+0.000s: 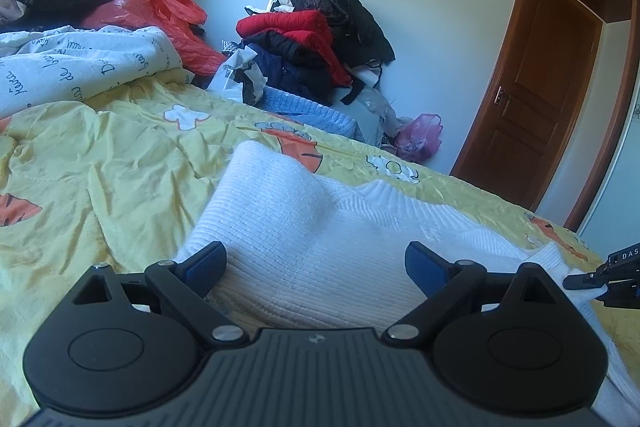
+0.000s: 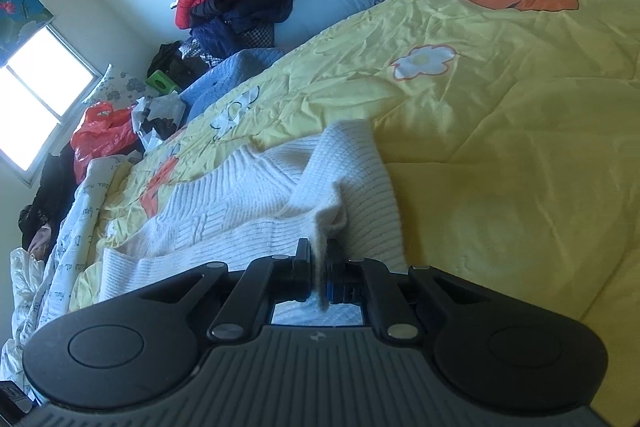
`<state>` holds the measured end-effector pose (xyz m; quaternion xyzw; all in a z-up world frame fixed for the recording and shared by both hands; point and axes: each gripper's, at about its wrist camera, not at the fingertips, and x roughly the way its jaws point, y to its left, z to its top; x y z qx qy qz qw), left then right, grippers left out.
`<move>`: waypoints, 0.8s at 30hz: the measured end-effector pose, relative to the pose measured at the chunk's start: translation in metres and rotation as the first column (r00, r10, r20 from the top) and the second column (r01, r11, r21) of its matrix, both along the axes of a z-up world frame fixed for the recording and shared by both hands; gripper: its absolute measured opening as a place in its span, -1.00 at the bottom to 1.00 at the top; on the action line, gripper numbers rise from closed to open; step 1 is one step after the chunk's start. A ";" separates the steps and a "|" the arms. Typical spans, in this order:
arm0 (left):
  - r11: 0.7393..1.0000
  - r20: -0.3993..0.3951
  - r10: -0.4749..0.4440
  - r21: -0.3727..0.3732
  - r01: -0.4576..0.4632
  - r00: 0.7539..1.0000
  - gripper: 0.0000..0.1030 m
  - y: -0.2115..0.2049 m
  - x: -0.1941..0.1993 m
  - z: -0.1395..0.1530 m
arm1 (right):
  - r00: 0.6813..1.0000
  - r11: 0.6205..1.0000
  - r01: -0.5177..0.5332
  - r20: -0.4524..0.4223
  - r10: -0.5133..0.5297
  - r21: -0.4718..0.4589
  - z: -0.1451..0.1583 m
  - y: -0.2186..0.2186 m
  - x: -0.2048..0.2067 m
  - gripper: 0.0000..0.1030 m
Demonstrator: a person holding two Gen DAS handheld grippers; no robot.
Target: Fold small clothes
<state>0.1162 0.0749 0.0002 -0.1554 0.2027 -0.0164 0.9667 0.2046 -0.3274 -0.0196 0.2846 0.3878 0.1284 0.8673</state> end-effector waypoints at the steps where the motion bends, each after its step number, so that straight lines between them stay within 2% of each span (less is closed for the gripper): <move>1: 1.000 -0.002 0.000 0.000 0.000 1.000 0.88 0.000 0.001 0.000 | 1.000 1.000 0.000 -0.001 0.000 -0.009 -0.001 0.001 0.000 -0.80; 2: 1.000 -0.004 0.000 -0.001 0.000 1.000 0.88 0.000 0.001 0.000 | 1.000 1.000 -0.002 -0.002 0.002 -0.024 -0.002 0.003 -0.002 -0.81; 3: 1.000 -0.004 0.000 -0.001 0.000 1.000 0.88 0.000 0.001 0.000 | 1.000 0.999 -0.001 0.000 0.001 -0.039 -0.003 0.006 -0.003 -0.71; 6: 1.000 -0.004 0.000 0.000 0.000 1.000 0.88 0.000 0.001 -0.001 | 0.999 0.998 0.037 -0.001 -0.037 -0.057 -0.001 0.006 -0.005 -0.72; 7: 1.000 -0.004 0.000 0.000 0.000 1.000 0.88 0.000 0.001 -0.001 | 0.998 0.996 0.064 0.007 -0.064 -0.064 0.004 0.006 -0.008 -0.65; 8: 1.000 -0.006 0.002 0.001 -0.002 1.000 0.88 0.000 0.002 -0.001 | 0.993 0.990 0.109 0.055 -0.105 -0.091 0.013 0.007 -0.015 -0.49; 9: 1.000 -0.008 0.001 0.001 -0.001 1.000 0.88 0.000 0.002 -0.001 | 0.979 0.974 0.168 0.141 -0.147 -0.152 0.027 0.013 -0.025 -0.33; 10: 1.000 -0.009 0.001 0.001 -0.001 1.000 0.88 0.001 0.002 -0.001 | 0.965 0.961 0.193 0.214 -0.150 -0.199 0.038 0.021 -0.033 -0.27; 11: 1.000 -0.010 0.001 0.003 -0.001 1.000 0.88 0.001 0.002 -0.002 | 0.958 0.961 0.167 0.269 -0.104 -0.221 0.046 0.032 -0.039 -0.23; 12: 1.000 -0.012 0.002 0.004 -0.002 1.000 0.88 0.001 0.003 -0.002 | 0.958 0.966 0.118 0.282 -0.049 -0.232 0.051 0.043 -0.040 -0.21; 14: 1.000 -0.013 0.004 0.003 -0.004 1.000 0.88 0.001 0.002 -0.002 | 0.961 0.954 0.008 0.266 0.075 -0.300 0.054 0.072 -0.039 -0.16; 16: 1.000 -0.016 0.009 0.005 -0.009 1.000 0.88 0.001 0.002 -0.002 | 0.954 0.895 -0.070 0.233 0.189 -0.440 0.046 0.106 -0.036 -0.18; 18: 1.000 -0.020 0.012 0.006 -0.012 1.000 0.88 0.001 0.003 -0.002 | 0.955 0.843 -0.121 0.169 0.242 -0.524 0.029 0.126 -0.030 -0.18; 20: 1.000 -0.026 0.011 0.005 -0.011 1.000 0.88 0.001 0.004 -0.003 | 0.962 0.807 -0.160 0.093 0.257 -0.568 0.009 0.132 -0.024 -0.13; 21: 1.000 -0.029 0.010 0.003 -0.010 1.000 0.88 0.002 0.004 -0.003 | 0.955 0.808 -0.148 0.131 0.267 -0.570 0.001 0.126 -0.027 -0.08; 22: 1.000 -0.031 0.008 0.000 -0.008 0.999 0.88 0.002 0.005 -0.003 | 0.953 0.827 -0.148 0.146 0.266 -0.542 -0.002 0.118 -0.027 -0.09; 23: 1.000 -0.034 0.006 -0.002 -0.006 0.999 0.88 0.002 0.005 -0.003 | 0.960 0.866 -0.143 0.145 0.239 -0.480 -0.002 0.105 -0.023 -0.11; 24: 1.000 -0.035 0.005 -0.003 -0.005 0.999 0.88 0.002 0.005 -0.003 | 0.967 0.887 -0.137 0.136 0.217 -0.442 0.000 0.098 -0.022 -0.20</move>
